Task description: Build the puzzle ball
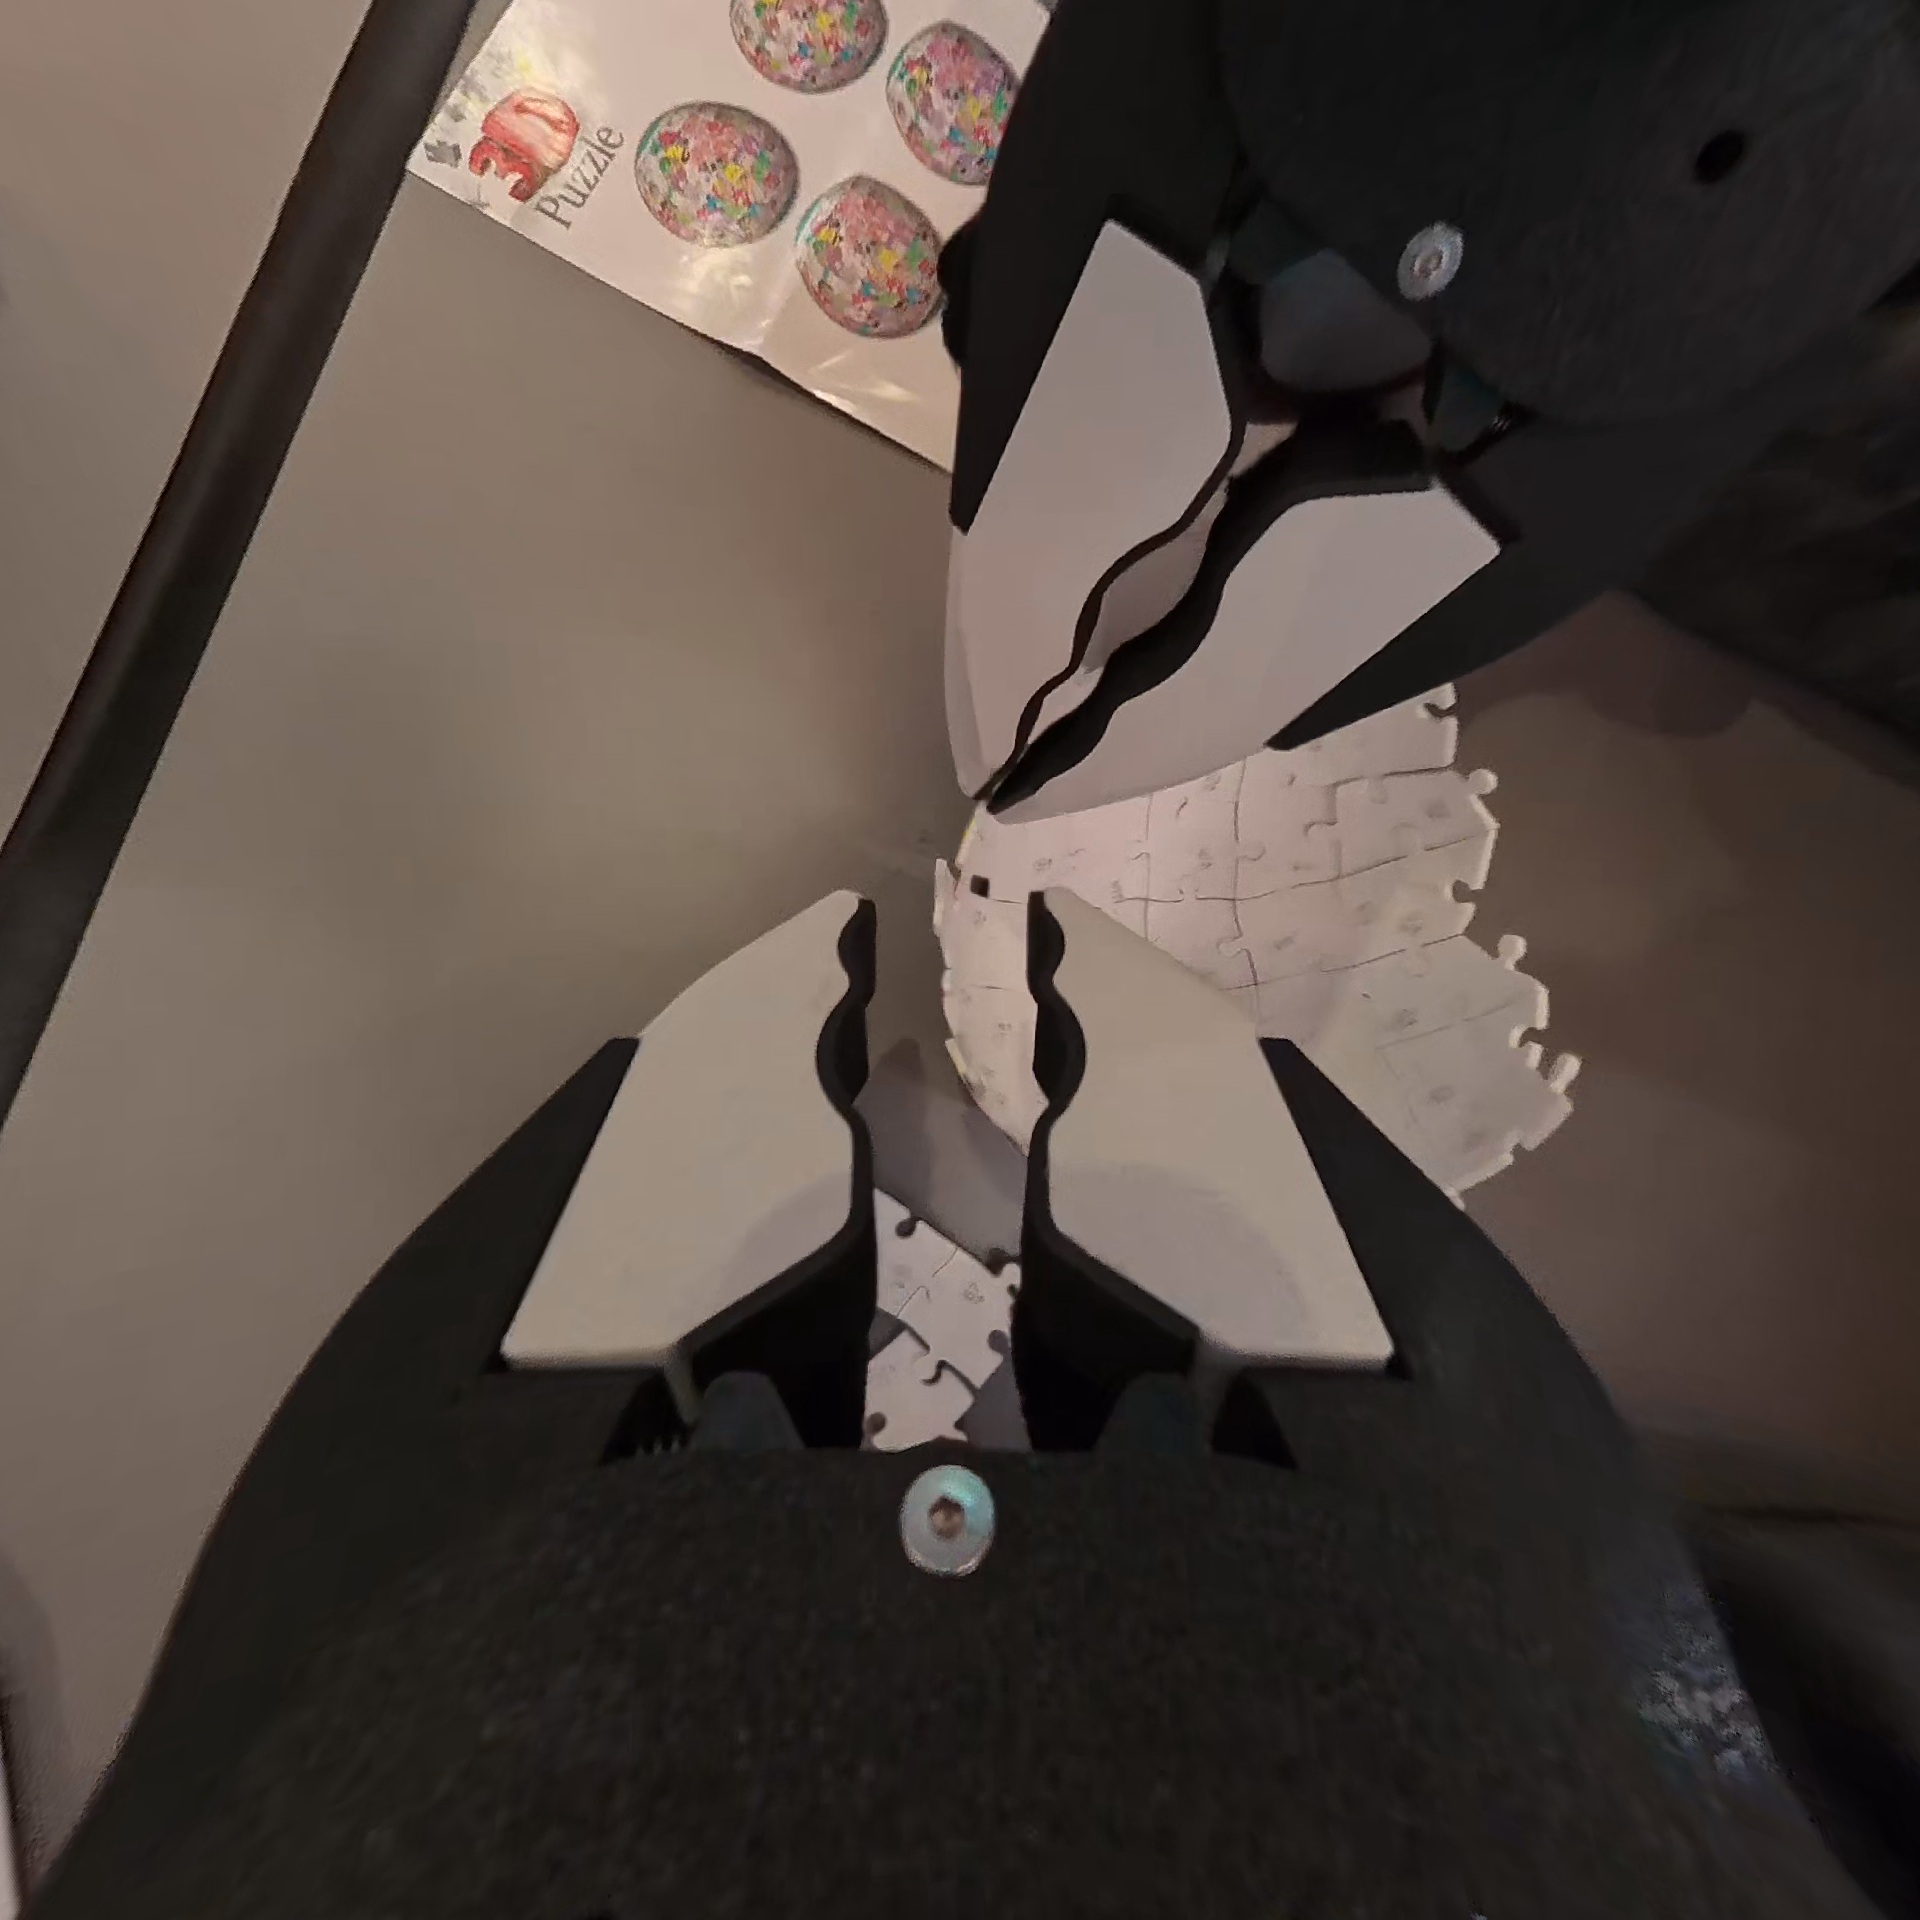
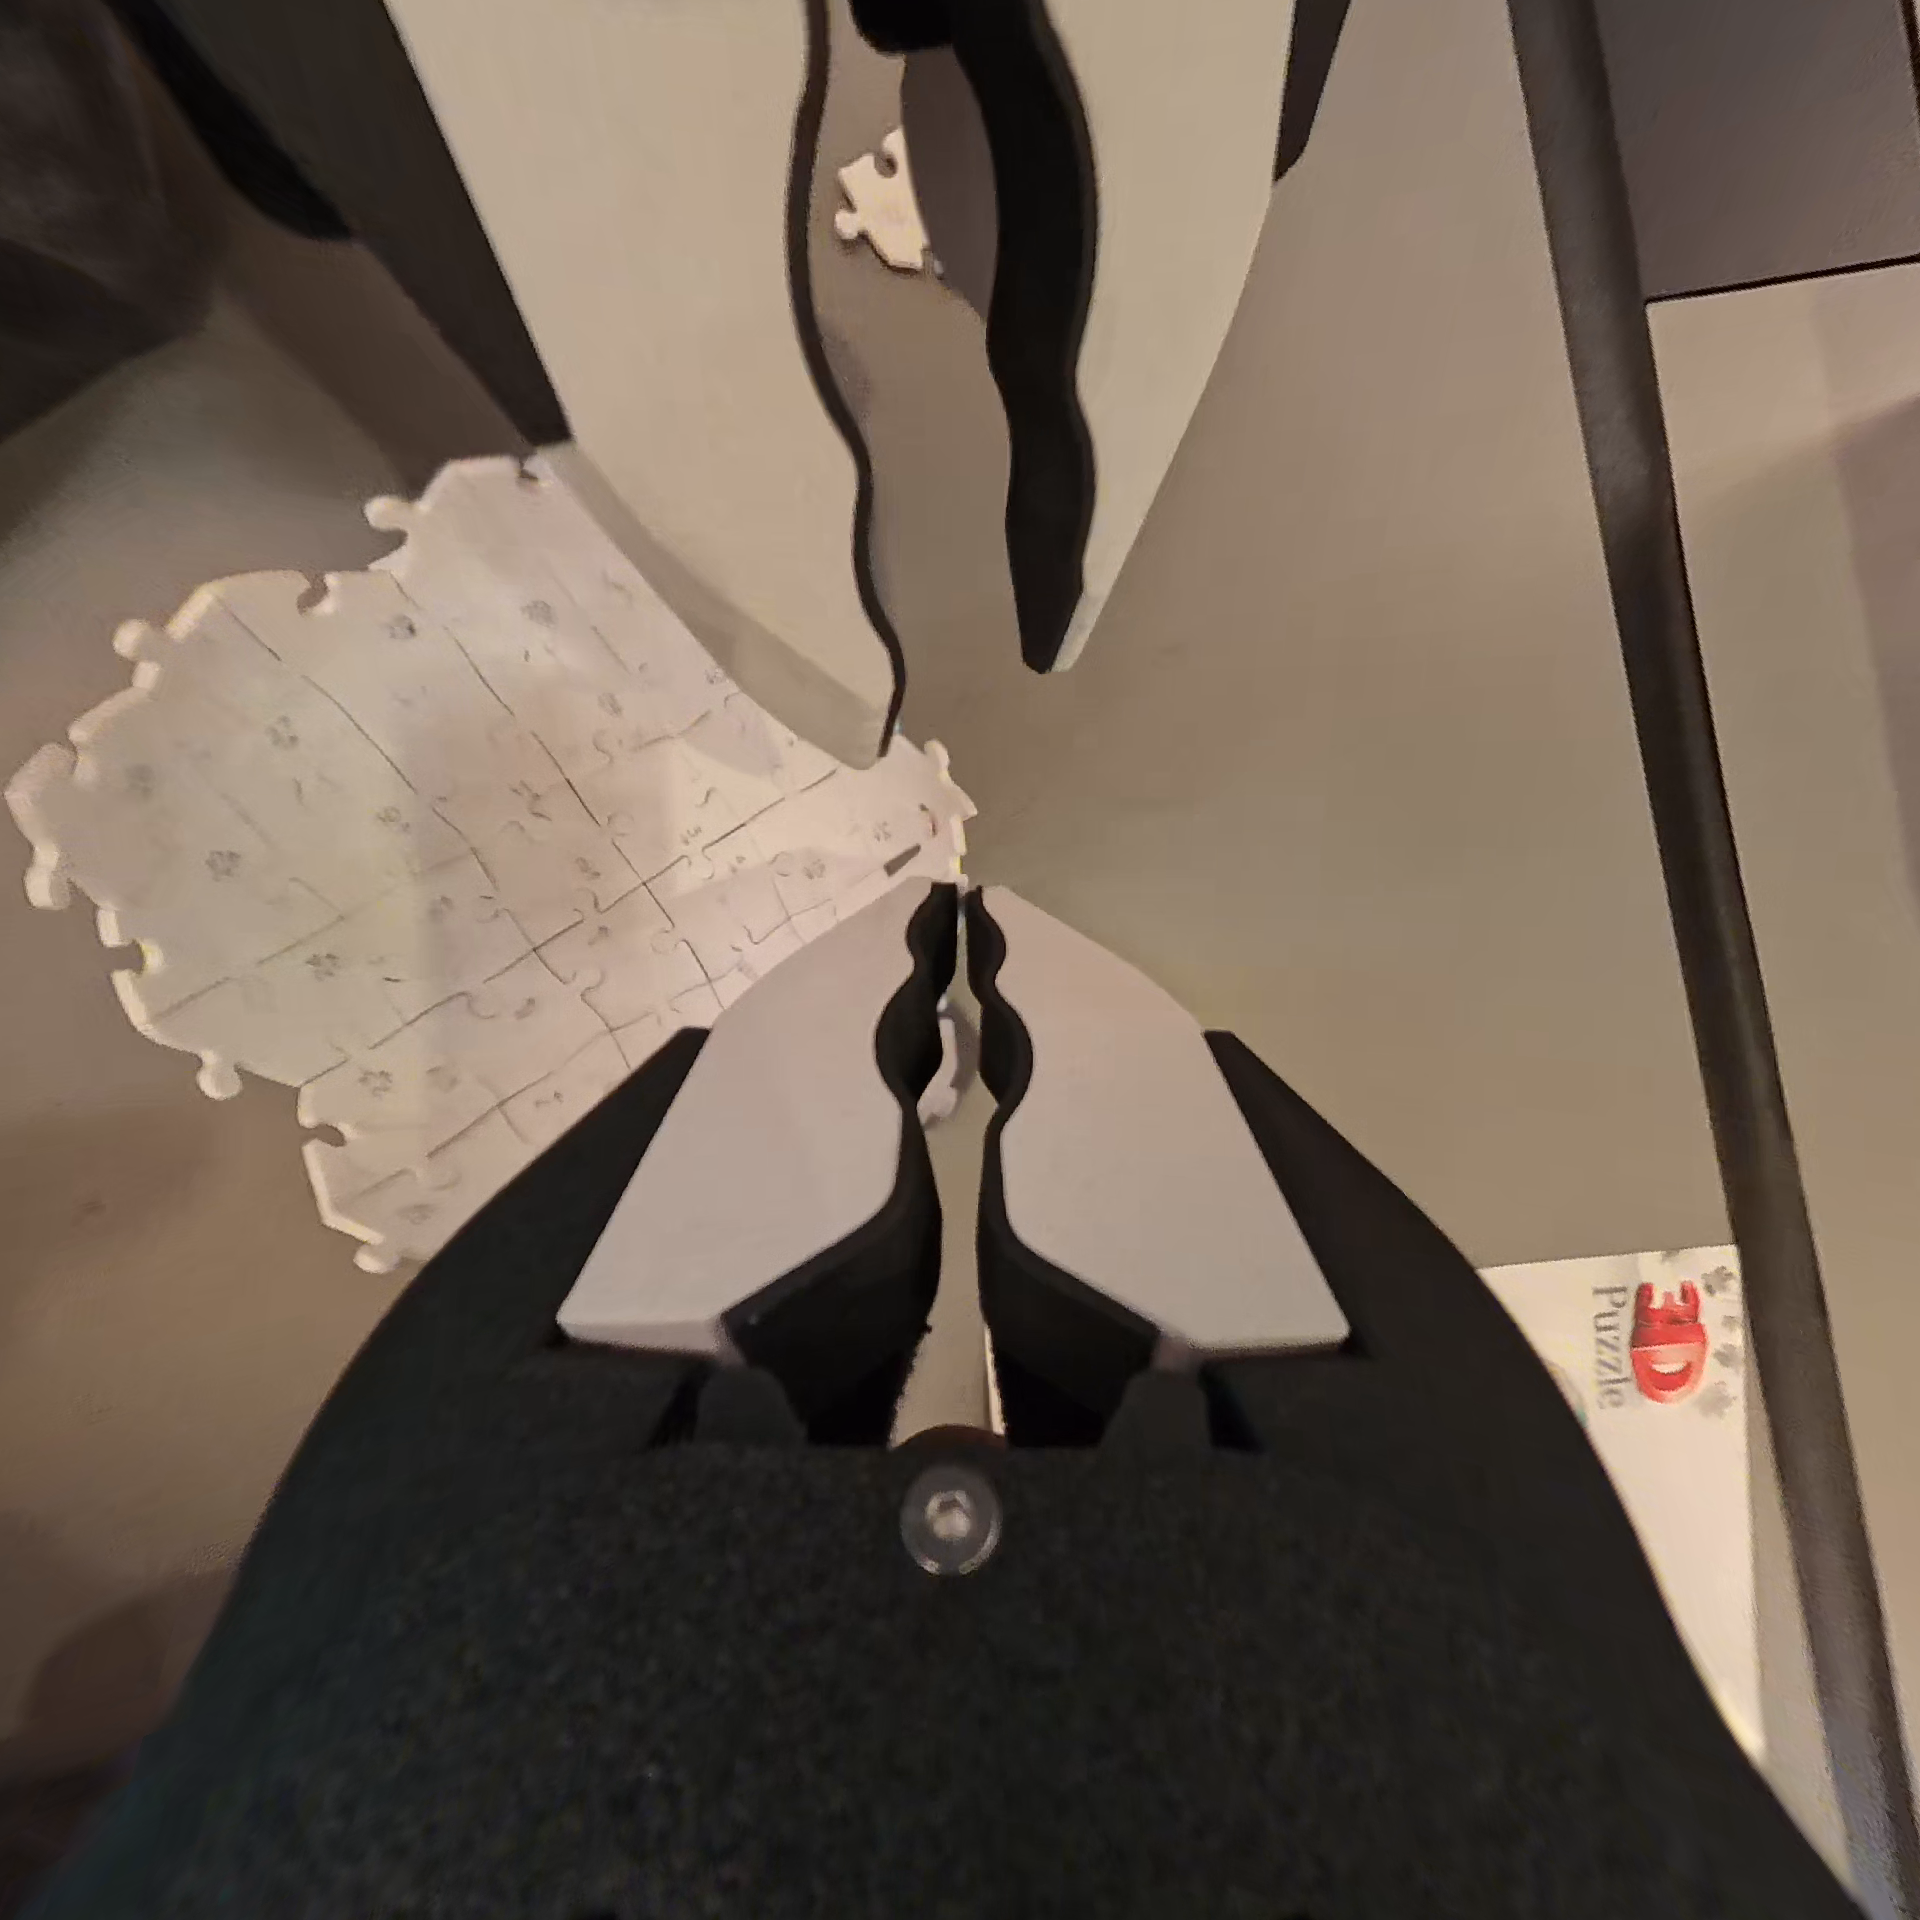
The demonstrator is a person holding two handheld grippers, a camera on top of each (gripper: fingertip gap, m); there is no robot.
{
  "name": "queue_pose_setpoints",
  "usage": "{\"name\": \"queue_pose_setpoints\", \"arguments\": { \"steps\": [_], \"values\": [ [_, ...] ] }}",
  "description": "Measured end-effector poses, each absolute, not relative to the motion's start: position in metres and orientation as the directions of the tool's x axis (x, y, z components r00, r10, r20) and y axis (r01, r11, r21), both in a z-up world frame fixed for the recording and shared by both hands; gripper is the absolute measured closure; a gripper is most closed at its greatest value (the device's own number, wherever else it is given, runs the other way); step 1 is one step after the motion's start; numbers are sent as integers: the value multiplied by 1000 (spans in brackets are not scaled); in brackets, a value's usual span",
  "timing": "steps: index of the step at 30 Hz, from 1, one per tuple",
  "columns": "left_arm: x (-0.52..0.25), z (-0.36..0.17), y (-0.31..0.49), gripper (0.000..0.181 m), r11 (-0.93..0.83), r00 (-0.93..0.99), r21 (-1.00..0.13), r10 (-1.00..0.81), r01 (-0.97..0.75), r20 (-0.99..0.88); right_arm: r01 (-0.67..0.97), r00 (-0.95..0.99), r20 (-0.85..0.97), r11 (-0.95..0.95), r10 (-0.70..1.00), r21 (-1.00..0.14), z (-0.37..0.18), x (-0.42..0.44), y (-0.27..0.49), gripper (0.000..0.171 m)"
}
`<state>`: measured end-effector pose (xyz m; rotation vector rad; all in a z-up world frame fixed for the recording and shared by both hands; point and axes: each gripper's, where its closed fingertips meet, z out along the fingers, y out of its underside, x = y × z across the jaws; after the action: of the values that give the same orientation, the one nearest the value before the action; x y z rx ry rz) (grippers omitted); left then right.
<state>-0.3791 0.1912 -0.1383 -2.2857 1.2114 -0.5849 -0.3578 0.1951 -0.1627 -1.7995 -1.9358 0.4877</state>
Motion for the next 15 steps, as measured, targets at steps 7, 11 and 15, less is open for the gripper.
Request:
{"name": "queue_pose_setpoints", "arguments": {
  "steps": [7, 11, 15],
  "values": [
    [-371, -141, 193, 159, -468, 477, -554, -868, -689, 140, 796, 12, 38, 14, 999, -605, -164, -361, 198, 169],
    [-370, -147, 192, 159, -472, 468, -528, -871, -706, 154, 783, 23, -2, -19, 1000, -621, -165, -363, 196, 169],
    [-371, -151, 192, 159, -481, 468, -508, -868, -715, 163, 790, 30, 8, -18, 1000, -613, -166, -360, 198, 169]
  ]
}}
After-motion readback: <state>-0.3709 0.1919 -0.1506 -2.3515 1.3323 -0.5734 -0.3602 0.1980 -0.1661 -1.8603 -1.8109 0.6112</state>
